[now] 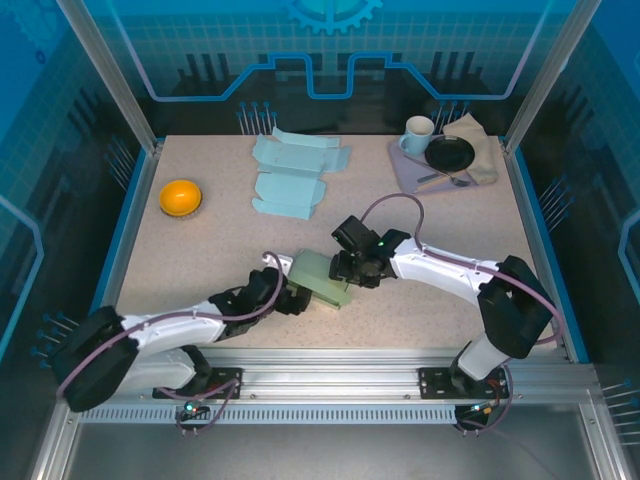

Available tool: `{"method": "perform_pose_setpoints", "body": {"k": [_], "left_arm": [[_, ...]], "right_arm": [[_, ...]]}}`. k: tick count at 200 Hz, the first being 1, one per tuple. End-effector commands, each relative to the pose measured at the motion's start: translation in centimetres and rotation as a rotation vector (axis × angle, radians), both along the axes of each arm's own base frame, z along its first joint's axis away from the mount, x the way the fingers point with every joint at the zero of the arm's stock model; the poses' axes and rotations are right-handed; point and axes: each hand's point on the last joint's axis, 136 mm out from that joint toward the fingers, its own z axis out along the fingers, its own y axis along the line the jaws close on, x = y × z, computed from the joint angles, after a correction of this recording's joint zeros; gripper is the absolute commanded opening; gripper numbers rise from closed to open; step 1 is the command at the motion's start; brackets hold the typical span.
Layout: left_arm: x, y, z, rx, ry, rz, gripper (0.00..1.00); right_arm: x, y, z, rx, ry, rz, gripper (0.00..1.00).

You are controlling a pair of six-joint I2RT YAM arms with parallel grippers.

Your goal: Fold the paper box

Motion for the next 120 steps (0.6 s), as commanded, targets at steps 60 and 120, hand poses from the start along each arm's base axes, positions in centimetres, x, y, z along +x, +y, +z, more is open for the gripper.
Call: {"method": "perform_pose_setpoints", "body": {"k": [60, 120], "left_arm": [[-6.6, 4.8, 2.9, -0.179, 0.226, 0.196, 0.95], [-1.9, 4.2, 6.5, -0.284, 0.235, 0.296, 0.93]], "right_arm": [[0.1, -1.1, -1.4, -0.099, -0.009, -0.014, 0.57], [1.2, -1.4, -1.7, -0.213, -0.071, 0.123, 0.57]]}}
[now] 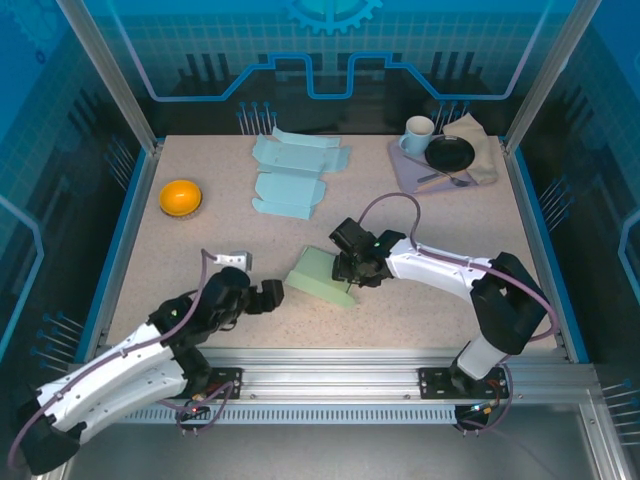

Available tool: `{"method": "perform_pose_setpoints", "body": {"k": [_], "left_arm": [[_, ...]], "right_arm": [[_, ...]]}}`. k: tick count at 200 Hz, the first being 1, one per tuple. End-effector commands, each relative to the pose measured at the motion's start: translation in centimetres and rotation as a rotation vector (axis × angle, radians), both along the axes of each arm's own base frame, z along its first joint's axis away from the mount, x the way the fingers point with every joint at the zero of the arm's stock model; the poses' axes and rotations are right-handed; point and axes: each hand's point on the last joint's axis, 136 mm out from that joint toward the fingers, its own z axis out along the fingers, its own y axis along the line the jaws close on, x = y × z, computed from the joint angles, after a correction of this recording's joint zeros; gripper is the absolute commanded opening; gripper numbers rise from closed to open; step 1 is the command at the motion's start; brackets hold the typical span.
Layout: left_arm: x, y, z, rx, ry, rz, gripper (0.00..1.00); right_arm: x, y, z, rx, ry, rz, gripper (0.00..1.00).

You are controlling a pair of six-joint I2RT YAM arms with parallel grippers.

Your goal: Fold the paper box

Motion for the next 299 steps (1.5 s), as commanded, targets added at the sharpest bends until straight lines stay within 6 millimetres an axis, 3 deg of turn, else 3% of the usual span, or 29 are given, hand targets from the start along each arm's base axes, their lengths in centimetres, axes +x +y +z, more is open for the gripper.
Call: {"method": "perform_pose_setpoints", "body": {"k": [1, 27, 44, 65, 106, 139, 182, 209, 260, 299], "left_arm": [[2.0, -0.8, -0.5, -0.033, 0.083, 0.025, 0.93], [5.0, -3.3, -1.7, -0.079, 0.124, -0.016, 0.89], [5.8, -5.1, -2.6, -0.108, 0.174, -0.049, 0.79], [5.9, -6.0, -3.6, -0.140, 0.220, -0.046, 0.78], [6.5, -6.4, -4.2, -0.171, 0.242, 0.002, 0.77], [7.3, -6.4, -5.4, -0.173, 0.309, 0.096, 0.99], [8.3, -6.1, -6.6, -0.203, 0.418, 0.302, 0.99], [8.8, -7.3, -7.2, -0.205, 0.452, 0.319, 0.99], [7.9, -6.7, -9.1, -0.146, 0.485, 0.384, 0.98], [7.3, -7.1, -9.4, -0.166, 0.523, 0.436, 0.92]], "right_arm": [[0.4, -0.4, -0.8, -0.114, -0.025, 0.095, 0.57], [0.9, -0.5, -2.2, -0.180, -0.043, 0.175, 0.57], [0.9, -0.9, -2.8, -0.202, -0.046, 0.191, 0.57], [0.7, -1.0, -2.6, -0.187, -0.057, 0.189, 0.57], [0.8, -0.5, -2.5, -0.168, -0.069, 0.220, 0.57], [1.1, -0.4, -2.9, -0.155, -0.063, 0.237, 0.57], [1.0, -0.3, -3.3, -0.136, -0.057, 0.246, 0.57], [1.0, -0.4, -3.4, -0.131, -0.054, 0.245, 0.57], [1.1, -0.6, -3.2, -0.112, -0.051, 0.251, 0.57], [1.1, -0.8, -3.1, -0.116, -0.052, 0.250, 0.56]]}}
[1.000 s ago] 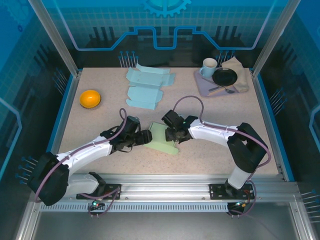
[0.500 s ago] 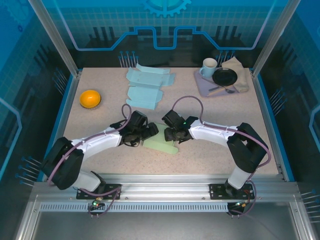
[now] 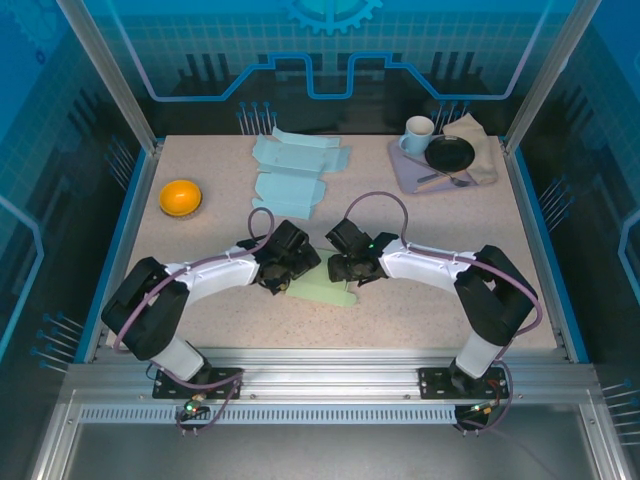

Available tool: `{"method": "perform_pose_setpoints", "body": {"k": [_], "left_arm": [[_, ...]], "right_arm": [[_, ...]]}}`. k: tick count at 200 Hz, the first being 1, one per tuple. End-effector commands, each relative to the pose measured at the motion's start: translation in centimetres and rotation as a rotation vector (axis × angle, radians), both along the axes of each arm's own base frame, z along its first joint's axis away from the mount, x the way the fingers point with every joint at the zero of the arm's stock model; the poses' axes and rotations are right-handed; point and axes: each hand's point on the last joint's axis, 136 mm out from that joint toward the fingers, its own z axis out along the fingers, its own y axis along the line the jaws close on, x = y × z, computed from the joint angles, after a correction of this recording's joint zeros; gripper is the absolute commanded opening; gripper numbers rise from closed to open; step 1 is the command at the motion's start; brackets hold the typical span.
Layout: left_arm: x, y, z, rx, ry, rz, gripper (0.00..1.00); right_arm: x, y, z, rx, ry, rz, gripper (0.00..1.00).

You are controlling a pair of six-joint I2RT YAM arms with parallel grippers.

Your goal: Fold the paper box

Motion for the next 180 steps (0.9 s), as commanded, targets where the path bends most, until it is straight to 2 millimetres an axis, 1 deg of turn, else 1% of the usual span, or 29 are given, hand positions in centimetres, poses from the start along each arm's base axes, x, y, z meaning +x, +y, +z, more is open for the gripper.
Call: {"method": "perform_pose_setpoints", "body": {"k": [1, 22, 39, 69, 107, 134, 154, 171, 180], "left_arm": [[-0.9, 0.1, -0.6, 0.019, 0.060, 0.062, 0.92], [-1.2, -0.4, -0.5, 0.033, 0.118, 0.087, 0.89], [-1.4, -0.8, -0.1, 0.060, 0.153, 0.085, 0.88], [-1.9, -0.5, 0.2, 0.101, 0.163, 0.107, 0.88], [-2.3, 0.3, -1.0, 0.112, 0.174, 0.161, 0.84], [-2.5, 0.5, -1.8, 0.103, 0.182, 0.198, 0.82], [-2.5, 0.3, -2.0, 0.093, 0.188, 0.210, 0.81], [-2.5, 0.7, -2.2, 0.112, 0.184, 0.219, 0.81], [-2.5, 1.1, -2.3, 0.131, 0.179, 0.225, 0.80]], "right_arm": [[-1.2, -1.7, -1.4, -0.055, 0.052, 0.003, 0.56], [-1.2, -1.9, -1.5, -0.058, 0.055, -0.005, 0.56], [-1.3, -1.8, -1.7, -0.057, 0.062, -0.006, 0.56], [-1.4, -1.9, -1.9, -0.058, 0.068, -0.010, 0.56], [-1.4, -1.8, -1.7, -0.048, 0.067, -0.006, 0.56], [-1.5, -1.3, -1.0, -0.011, 0.065, 0.002, 0.56], [-1.7, -0.9, -0.6, 0.029, 0.078, -0.003, 0.56], [-1.7, -0.9, -0.3, 0.050, 0.084, -0.013, 0.56], [-1.8, -0.9, 0.2, 0.066, 0.083, -0.016, 0.56]]}}
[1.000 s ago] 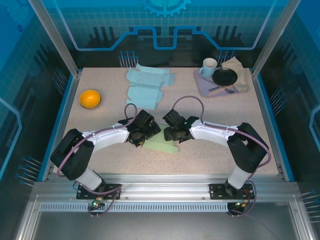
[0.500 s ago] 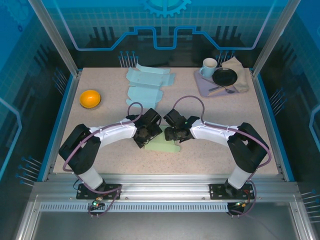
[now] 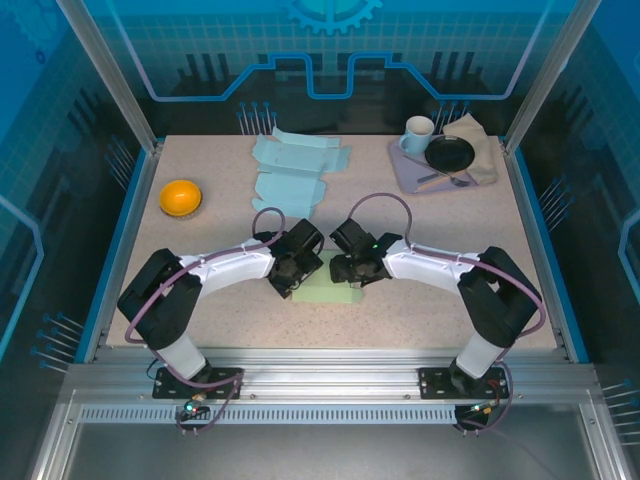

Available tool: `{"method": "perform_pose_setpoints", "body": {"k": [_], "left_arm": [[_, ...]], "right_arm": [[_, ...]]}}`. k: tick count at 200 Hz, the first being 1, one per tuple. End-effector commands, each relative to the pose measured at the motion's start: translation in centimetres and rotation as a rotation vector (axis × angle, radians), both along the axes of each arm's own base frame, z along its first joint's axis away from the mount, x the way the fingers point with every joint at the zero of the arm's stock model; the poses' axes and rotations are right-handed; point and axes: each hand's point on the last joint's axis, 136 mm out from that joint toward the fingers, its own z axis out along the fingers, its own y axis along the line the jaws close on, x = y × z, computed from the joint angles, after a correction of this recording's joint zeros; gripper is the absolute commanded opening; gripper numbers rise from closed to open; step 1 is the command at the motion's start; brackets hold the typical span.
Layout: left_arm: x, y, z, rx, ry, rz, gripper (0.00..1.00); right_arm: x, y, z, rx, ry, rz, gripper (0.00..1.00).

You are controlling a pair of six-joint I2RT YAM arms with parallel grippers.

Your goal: Fold the paper box

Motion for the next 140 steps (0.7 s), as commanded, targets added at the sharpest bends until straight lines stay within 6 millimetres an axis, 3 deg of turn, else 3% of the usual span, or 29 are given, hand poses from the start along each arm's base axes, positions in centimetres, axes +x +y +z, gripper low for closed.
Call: {"method": "perform_pose_setpoints", "body": {"k": [1, 46, 73, 77, 91, 140], "left_arm": [[-1.3, 2.0, -2.0, 0.085, 0.045, 0.047, 0.80], [-1.6, 2.4, -2.8, 0.114, 0.065, 0.045, 0.80], [-1.5, 2.4, -2.8, 0.115, 0.061, 0.038, 0.80], [-1.5, 2.5, -2.8, 0.116, 0.059, 0.039, 0.80], [-1.5, 2.6, -2.8, 0.123, 0.057, 0.040, 0.80], [-1.6, 2.6, -3.0, 0.126, 0.063, 0.039, 0.80]], "right_arm": [[-1.3, -0.6, 0.3, 0.033, 0.056, -0.010, 0.56], [-2.9, -2.0, 4.0, 0.100, 0.038, -0.074, 0.56], [-3.7, -1.9, 2.8, 0.142, 0.058, -0.087, 0.57], [-4.3, -2.5, 1.6, 0.126, 0.074, -0.094, 0.57], [-4.3, -2.4, 0.7, 0.138, 0.073, -0.102, 0.57], [-4.0, 0.0, -0.4, 0.280, 0.084, -0.099, 0.57]]}}
